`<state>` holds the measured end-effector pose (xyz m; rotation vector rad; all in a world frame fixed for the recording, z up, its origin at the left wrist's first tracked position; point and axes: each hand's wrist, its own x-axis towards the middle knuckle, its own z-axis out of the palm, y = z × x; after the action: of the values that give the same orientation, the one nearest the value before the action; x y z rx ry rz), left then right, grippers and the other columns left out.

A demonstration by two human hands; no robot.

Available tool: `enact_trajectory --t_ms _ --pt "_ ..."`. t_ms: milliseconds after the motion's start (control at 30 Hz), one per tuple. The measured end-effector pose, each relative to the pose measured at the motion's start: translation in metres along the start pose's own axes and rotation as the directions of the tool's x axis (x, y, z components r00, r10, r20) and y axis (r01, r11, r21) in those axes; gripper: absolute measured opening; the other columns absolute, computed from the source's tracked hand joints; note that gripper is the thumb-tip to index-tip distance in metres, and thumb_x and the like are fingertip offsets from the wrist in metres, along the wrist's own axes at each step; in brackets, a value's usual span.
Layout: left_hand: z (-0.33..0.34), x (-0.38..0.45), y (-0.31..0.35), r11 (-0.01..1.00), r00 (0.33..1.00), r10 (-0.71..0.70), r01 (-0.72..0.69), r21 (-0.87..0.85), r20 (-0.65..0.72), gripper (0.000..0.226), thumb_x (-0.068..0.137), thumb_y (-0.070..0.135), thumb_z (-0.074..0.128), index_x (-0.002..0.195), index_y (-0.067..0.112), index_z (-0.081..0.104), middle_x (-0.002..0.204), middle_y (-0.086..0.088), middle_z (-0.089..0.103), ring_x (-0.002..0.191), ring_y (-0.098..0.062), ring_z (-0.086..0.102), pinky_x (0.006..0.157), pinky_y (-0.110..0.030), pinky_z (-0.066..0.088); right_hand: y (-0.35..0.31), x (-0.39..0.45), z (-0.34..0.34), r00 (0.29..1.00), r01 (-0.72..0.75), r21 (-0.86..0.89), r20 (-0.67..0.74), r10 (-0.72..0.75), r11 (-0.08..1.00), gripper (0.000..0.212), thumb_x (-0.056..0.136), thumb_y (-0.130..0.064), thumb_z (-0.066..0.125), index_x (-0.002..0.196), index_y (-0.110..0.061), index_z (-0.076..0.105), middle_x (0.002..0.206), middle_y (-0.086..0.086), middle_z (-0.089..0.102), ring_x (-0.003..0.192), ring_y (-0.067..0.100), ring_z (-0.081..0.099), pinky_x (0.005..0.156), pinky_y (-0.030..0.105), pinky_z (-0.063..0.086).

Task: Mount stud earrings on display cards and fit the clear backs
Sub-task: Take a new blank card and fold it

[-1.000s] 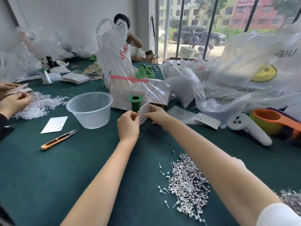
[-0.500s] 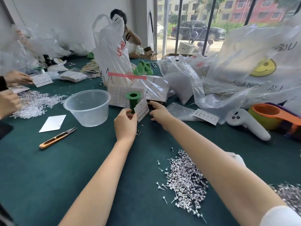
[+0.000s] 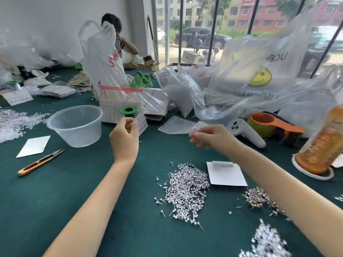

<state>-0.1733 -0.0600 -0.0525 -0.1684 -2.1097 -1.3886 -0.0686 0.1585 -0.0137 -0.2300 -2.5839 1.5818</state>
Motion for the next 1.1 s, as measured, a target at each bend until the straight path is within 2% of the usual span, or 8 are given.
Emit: enact_trajectory --t_ms 100,233,333,400,600,700,900,1100 --pt "0.01 -0.02 0.026 0.995 0.956 0.103 -0.101 -0.021 0.275 0.009 0.092 0.023 0.059 0.085 0.018 0.064 0.068 0.011 0.059 0.062 0.002 0.053 0.057 -0.008 0.036 0.024 -0.032 -0.028 0.99 0.038 -0.402 -0.108 -0.089 0.915 0.016 0.089 -0.024 0.066 0.102 -0.018 0.073 0.092 -0.007 0.07 0.082 0.002 0.062 0.076 0.016 0.047" --pt "0.023 -0.062 0.059 0.973 0.651 0.212 -0.209 -0.097 0.728 0.003 0.087 0.021 0.066 0.085 0.022 0.068 0.078 0.011 0.065 0.07 -0.002 0.058 0.068 -0.016 0.046 0.046 -0.067 -0.052 0.979 -0.027 -0.667 -0.167 -0.114 0.745 0.025 0.086 -0.039 0.068 0.106 -0.024 0.07 0.098 -0.008 0.066 0.096 0.014 0.052 0.09 0.034 0.041" --pt "0.029 -0.092 0.072 0.921 0.457 0.301 -0.367 -0.13 0.837 0.011 0.085 0.026 0.068 0.094 0.02 0.071 0.095 0.008 0.065 0.085 -0.006 0.061 0.082 -0.026 0.048 0.055 -0.091 -0.051 0.978 0.06 -0.789 -0.075 -0.192 0.611 0.031 0.084 -0.048 0.066 0.106 -0.026 0.071 0.109 -0.01 0.066 0.105 0.017 0.049 0.09 0.032 0.031" --pt "0.032 -0.106 0.076 0.865 0.39 0.321 -0.492 -0.1 0.863 0.024 0.085 0.034 0.067 0.106 0.023 0.069 0.109 0.01 0.063 0.097 -0.008 0.059 0.088 -0.028 0.045 0.06 -0.105 -0.046 0.964 0.132 -0.844 -0.013 -0.267 0.519 0.035 0.082 -0.049 0.068 0.105 -0.023 0.073 0.109 -0.007 0.067 0.105 0.022 0.052 0.088 0.034 0.029" --pt "0.034 -0.124 0.082 0.684 0.3 0.4 -0.727 -0.064 0.866 0.034 0.094 0.037 0.052 0.122 0.02 0.06 0.126 0.005 0.059 0.113 -0.015 0.054 0.092 -0.026 0.04 0.063 -0.115 -0.031 0.948 0.197 -0.932 0.101 -0.303 0.304 0.033 0.091 -0.047 0.055 0.107 -0.022 0.066 0.107 -0.007 0.068 0.109 0.021 0.051 0.095 0.034 0.034" --pt "0.032 -0.127 0.084 0.621 0.279 0.415 -0.782 -0.045 0.866 0.03 0.098 0.033 0.042 0.114 0.016 0.061 0.118 0.004 0.06 0.104 -0.018 0.057 0.085 -0.028 0.041 0.062 -0.114 -0.029 0.924 0.235 -0.925 0.118 -0.364 0.298 0.019 0.092 -0.032 0.059 0.09 -0.017 0.07 0.088 0.0 0.07 0.1 0.024 0.057 0.091 0.035 0.039" --pt "0.029 -0.136 0.091 0.519 0.249 0.506 -0.853 -0.06 0.826 0.022 0.092 0.007 0.046 0.108 0.005 0.06 0.088 -0.009 0.068 0.078 -0.032 0.063 0.068 -0.035 0.044 0.058 -0.117 -0.027 0.842 0.269 -0.963 0.217 -0.494 0.034 0.023 0.061 -0.006 0.08 0.056 -0.017 0.061 0.051 -0.003 0.058 0.06 0.02 0.058 0.063 0.029 0.05" --pt "0.022 -0.134 0.089 0.532 0.27 0.569 -0.841 -0.097 0.777 0.018 0.084 -0.002 0.062 0.101 0.003 0.065 0.067 -0.007 0.065 0.058 -0.031 0.06 0.054 -0.037 0.048 0.066 -0.118 -0.031 0.8 0.278 -0.953 0.16 -0.578 0.121 0.015 0.073 -0.007 0.073 0.062 -0.012 0.065 0.061 0.002 0.064 0.068 0.025 0.06 0.067 0.034 0.051"
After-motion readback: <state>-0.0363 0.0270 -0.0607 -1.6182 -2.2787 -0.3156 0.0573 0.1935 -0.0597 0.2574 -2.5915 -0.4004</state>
